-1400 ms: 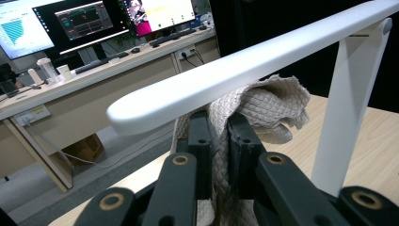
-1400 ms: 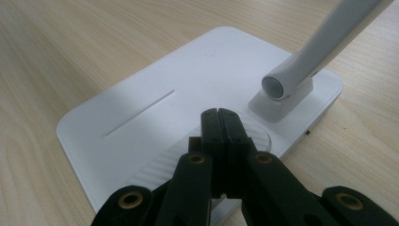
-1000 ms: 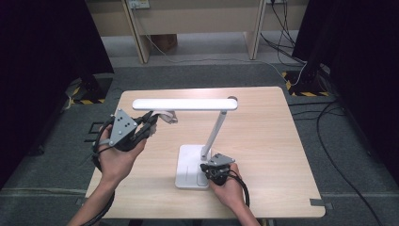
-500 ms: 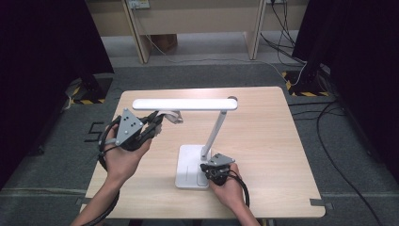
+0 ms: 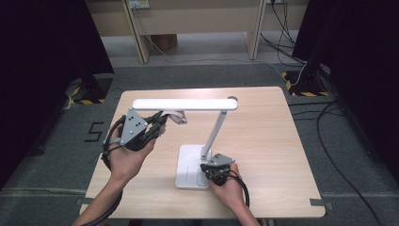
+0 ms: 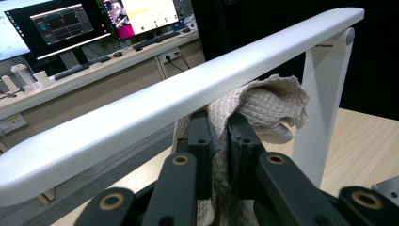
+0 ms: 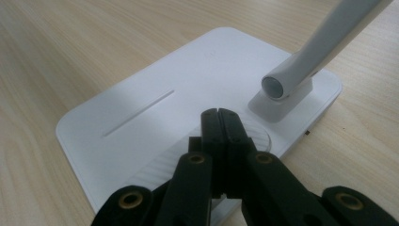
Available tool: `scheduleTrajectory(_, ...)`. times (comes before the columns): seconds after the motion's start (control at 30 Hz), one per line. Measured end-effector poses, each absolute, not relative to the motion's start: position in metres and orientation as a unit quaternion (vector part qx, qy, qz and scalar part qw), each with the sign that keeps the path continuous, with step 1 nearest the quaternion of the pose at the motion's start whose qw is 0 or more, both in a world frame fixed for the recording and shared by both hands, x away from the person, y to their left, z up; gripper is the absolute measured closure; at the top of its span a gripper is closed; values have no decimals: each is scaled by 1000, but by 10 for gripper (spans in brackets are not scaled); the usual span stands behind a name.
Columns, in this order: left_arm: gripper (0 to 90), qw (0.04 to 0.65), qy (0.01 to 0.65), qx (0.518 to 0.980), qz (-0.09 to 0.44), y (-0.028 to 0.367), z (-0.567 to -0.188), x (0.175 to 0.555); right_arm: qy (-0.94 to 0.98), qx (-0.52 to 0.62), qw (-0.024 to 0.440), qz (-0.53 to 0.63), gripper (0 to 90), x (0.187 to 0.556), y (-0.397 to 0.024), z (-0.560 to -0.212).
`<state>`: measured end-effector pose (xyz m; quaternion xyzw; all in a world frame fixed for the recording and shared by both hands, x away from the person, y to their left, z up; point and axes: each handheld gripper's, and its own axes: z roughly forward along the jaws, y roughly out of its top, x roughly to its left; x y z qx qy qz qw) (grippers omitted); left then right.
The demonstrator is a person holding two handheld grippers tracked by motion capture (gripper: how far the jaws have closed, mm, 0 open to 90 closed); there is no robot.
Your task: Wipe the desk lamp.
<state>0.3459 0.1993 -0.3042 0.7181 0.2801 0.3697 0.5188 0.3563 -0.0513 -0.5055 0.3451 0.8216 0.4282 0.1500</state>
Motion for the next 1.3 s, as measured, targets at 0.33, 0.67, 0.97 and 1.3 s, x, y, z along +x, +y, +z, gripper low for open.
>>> scheduleTrajectory(0.33,813,519,275,721,368,192,-304,347,821,345,150,428,900,356,-51,-506)
scheduleTrajectory(0.67,813,520,272,722,367,188,-304,348,822,345,151,428,900,356,-51,-506)
scheduleTrajectory(0.97,813,519,270,724,366,183,-304,349,822,344,151,428,900,356,-51,-506)
scheduleTrajectory(1.3,813,520,268,724,365,177,-305,350,822,344,152,428,900,356,-51,-506)
